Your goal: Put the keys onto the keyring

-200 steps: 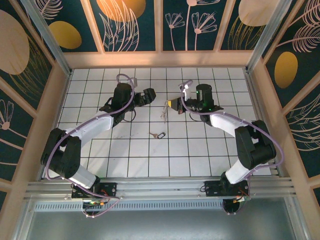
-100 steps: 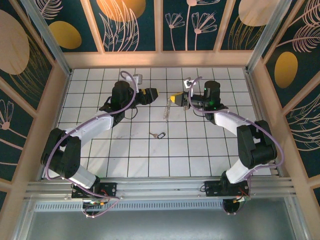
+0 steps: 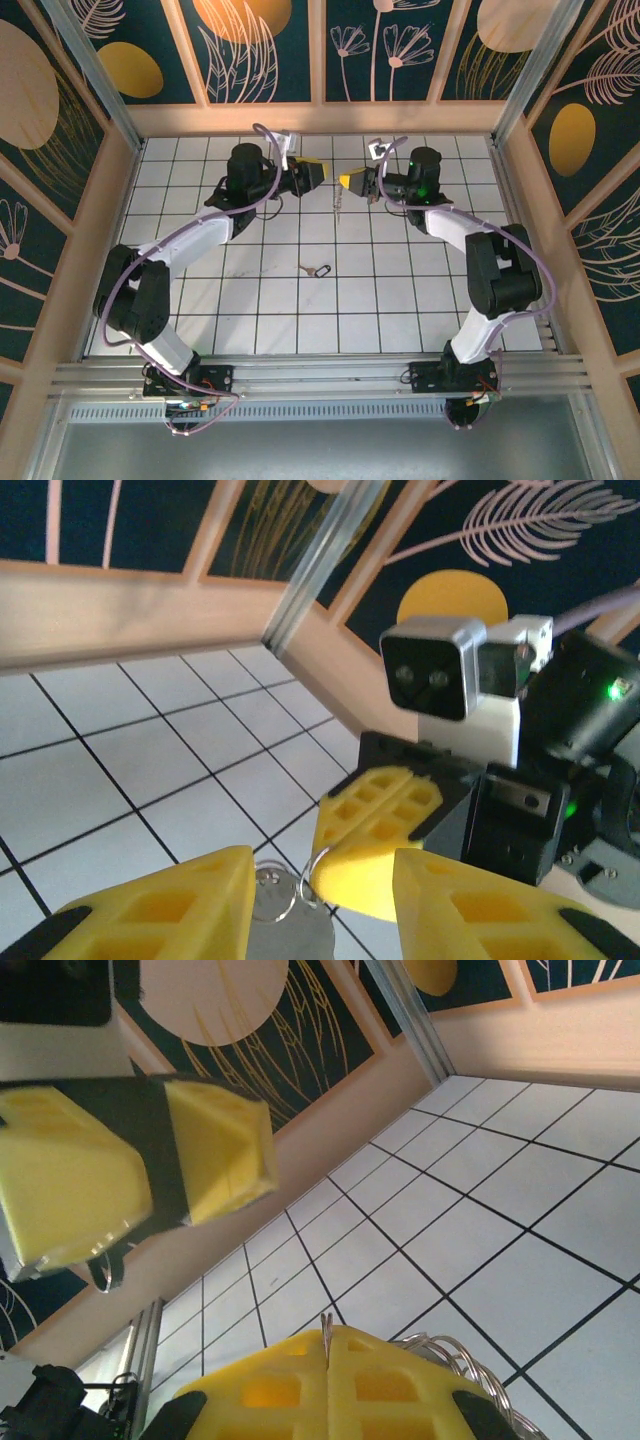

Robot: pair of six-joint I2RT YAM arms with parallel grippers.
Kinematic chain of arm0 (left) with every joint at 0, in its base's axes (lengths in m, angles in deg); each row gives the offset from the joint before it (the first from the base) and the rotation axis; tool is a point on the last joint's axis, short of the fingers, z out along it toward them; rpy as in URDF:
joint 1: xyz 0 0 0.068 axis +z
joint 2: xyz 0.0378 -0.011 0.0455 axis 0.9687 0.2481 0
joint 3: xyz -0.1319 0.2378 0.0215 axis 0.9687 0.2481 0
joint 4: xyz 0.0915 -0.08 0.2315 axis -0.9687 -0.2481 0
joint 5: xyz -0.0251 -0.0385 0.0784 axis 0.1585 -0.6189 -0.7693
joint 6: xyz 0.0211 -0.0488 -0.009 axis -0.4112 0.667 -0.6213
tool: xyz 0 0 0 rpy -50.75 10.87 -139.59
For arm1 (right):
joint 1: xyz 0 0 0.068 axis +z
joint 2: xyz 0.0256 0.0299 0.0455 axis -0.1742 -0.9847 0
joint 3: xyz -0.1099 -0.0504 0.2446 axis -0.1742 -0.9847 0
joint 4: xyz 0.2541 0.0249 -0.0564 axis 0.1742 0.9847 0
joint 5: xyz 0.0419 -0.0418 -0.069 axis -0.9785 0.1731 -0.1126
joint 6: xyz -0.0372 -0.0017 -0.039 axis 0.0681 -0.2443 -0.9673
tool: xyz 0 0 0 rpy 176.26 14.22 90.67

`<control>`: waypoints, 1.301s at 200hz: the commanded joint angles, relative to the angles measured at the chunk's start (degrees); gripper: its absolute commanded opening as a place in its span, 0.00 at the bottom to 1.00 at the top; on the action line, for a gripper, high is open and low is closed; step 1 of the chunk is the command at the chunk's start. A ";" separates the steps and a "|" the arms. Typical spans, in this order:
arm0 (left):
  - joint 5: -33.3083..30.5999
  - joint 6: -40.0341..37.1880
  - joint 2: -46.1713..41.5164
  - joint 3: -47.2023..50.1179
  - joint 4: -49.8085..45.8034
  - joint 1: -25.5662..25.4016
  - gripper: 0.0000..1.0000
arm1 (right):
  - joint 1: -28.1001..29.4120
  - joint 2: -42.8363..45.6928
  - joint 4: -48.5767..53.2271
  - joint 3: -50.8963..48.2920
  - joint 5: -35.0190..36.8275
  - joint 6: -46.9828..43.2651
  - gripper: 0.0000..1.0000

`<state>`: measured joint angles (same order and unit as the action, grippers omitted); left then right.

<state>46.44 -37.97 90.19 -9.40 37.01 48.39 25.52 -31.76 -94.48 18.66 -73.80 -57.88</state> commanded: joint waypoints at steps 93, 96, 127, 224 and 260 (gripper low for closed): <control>16.04 8.26 7.38 0.32 18.96 0.97 0.45 | -1.59 0.55 -2.72 -0.10 -7.45 2.00 0.00; 16.14 8.69 7.52 0.31 19.29 0.97 0.46 | -1.60 0.68 -2.80 -0.16 -7.45 2.10 0.00; 14.23 9.85 7.93 0.59 19.73 1.05 0.52 | -1.86 1.49 -2.94 -0.27 -7.38 2.47 0.00; 6.17 0.20 3.66 1.55 8.73 1.03 0.83 | -2.94 2.02 -2.91 0.43 -7.22 3.37 0.00; 11.33 2.35 4.77 0.98 11.71 1.05 0.56 | -2.92 2.23 -6.24 0.04 -8.30 6.23 0.00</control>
<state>54.07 -35.54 95.44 -8.17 46.54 49.09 22.92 -32.24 -94.89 18.66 -79.35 -54.01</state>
